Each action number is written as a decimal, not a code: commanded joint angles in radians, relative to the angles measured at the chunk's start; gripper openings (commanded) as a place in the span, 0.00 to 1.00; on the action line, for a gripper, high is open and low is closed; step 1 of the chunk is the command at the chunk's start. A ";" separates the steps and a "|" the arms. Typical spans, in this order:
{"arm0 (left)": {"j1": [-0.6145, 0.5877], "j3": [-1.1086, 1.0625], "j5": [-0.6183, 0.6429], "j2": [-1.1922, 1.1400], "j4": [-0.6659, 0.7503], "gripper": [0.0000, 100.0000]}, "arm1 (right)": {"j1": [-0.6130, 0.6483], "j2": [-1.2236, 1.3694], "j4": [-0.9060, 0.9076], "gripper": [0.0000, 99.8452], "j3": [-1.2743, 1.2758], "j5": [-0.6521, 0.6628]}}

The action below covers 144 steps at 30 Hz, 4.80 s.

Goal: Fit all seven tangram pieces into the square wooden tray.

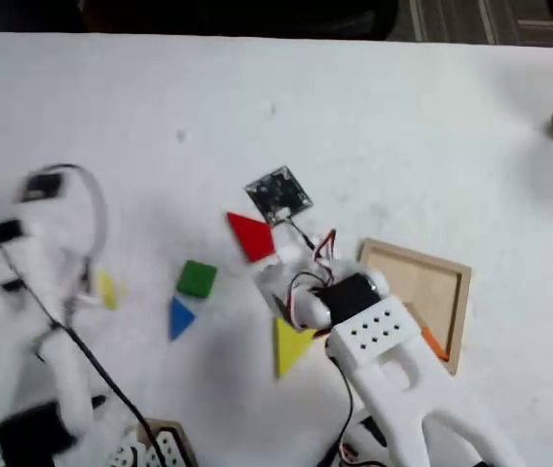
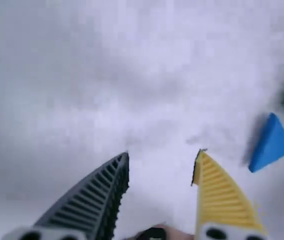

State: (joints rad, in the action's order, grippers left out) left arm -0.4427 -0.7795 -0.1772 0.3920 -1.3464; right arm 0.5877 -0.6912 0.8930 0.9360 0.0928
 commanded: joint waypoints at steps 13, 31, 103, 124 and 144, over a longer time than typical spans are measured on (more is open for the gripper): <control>0.437 -0.175 0.290 -0.031 0.224 0.35 | -0.010 -0.039 -0.035 0.10 0.002 0.012; 0.466 -0.149 0.288 -0.191 0.333 0.23 | -0.008 -0.039 -0.036 0.10 0.003 0.012; 0.496 -0.249 0.345 -0.056 0.361 0.23 | -0.007 -0.039 -0.035 0.10 0.006 0.020; 0.536 -0.265 0.339 -0.064 0.419 0.14 | -0.012 -0.039 -0.035 0.10 0.003 0.020; 0.542 -0.178 0.339 0.186 0.322 0.14 | -0.226 -0.048 0.094 0.10 -0.078 0.020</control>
State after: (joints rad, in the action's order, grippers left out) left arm 0.0775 -1.0142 0.1726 0.5025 -1.0134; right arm 0.4465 -0.6958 0.9651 0.9083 0.0928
